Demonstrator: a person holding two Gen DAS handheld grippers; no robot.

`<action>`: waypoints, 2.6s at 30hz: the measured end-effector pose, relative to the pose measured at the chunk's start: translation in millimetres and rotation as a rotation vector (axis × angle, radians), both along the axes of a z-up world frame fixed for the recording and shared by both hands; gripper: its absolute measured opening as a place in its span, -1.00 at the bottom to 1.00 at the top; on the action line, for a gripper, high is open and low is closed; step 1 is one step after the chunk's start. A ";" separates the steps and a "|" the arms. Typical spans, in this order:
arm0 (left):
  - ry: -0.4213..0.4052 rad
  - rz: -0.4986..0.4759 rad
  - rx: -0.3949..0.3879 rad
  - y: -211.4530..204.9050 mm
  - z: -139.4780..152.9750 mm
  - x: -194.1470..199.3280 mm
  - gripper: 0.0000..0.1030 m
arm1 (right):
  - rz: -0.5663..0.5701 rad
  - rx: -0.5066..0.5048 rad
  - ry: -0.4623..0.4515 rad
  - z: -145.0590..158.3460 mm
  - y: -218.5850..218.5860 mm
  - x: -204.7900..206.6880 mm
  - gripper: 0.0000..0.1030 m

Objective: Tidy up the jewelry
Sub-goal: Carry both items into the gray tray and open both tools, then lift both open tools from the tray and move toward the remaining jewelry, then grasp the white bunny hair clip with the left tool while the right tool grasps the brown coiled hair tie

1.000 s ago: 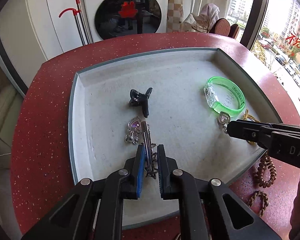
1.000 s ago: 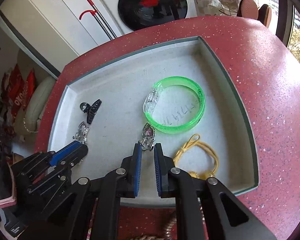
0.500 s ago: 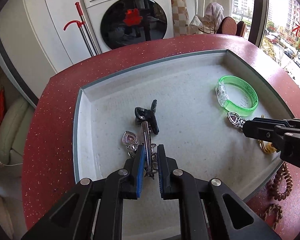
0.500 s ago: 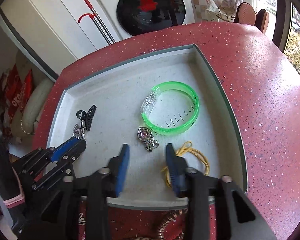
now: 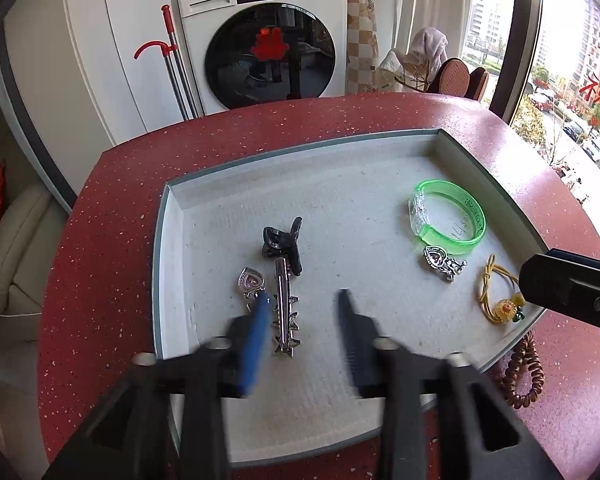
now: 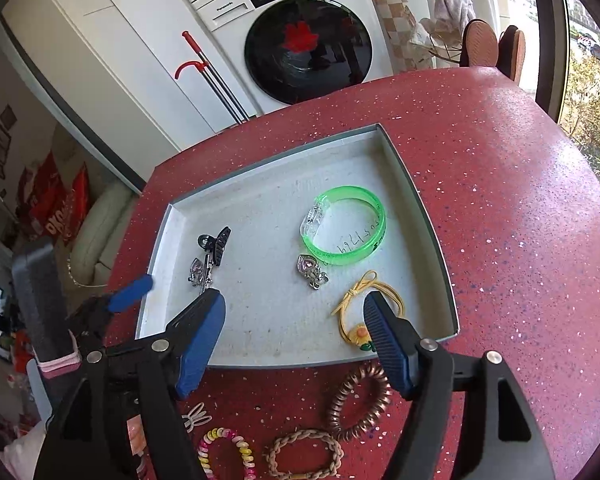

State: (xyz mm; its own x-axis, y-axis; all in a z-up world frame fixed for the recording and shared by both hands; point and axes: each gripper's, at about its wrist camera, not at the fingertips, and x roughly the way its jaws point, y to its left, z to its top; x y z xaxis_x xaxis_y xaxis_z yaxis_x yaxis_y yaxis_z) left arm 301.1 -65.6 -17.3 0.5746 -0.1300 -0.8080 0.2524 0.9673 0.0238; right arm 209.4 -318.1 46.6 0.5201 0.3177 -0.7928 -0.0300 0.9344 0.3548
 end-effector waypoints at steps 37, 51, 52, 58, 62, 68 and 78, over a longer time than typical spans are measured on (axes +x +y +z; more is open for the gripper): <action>-0.057 -0.002 0.033 63.8 13.4 -134.5 1.00 | -0.027 -0.116 -0.003 9.7 -13.6 -124.2 1.00; 0.010 -0.008 0.039 78.5 -16.5 -160.0 1.00 | -0.055 -0.164 0.060 -15.0 -29.4 -154.0 1.00; 0.012 -0.004 0.040 80.5 -17.2 -160.1 1.00 | -0.059 -0.164 0.060 -15.3 -30.1 -155.4 1.00; 0.031 0.014 0.031 90.1 -21.1 -159.7 1.00 | -0.055 -0.168 0.073 -21.5 -29.5 -155.6 1.00; 0.058 0.020 0.022 90.3 -26.6 -155.4 1.00 | -0.052 -0.185 0.082 -26.2 -26.1 -152.8 1.00; 0.077 0.019 0.015 83.1 -32.6 -148.6 1.00 | -0.074 -0.174 0.084 -26.7 -26.6 -144.6 1.00; 0.064 -0.022 0.035 66.9 -33.8 -130.7 1.00 | -0.168 -0.061 0.119 -33.4 -38.8 -104.4 0.70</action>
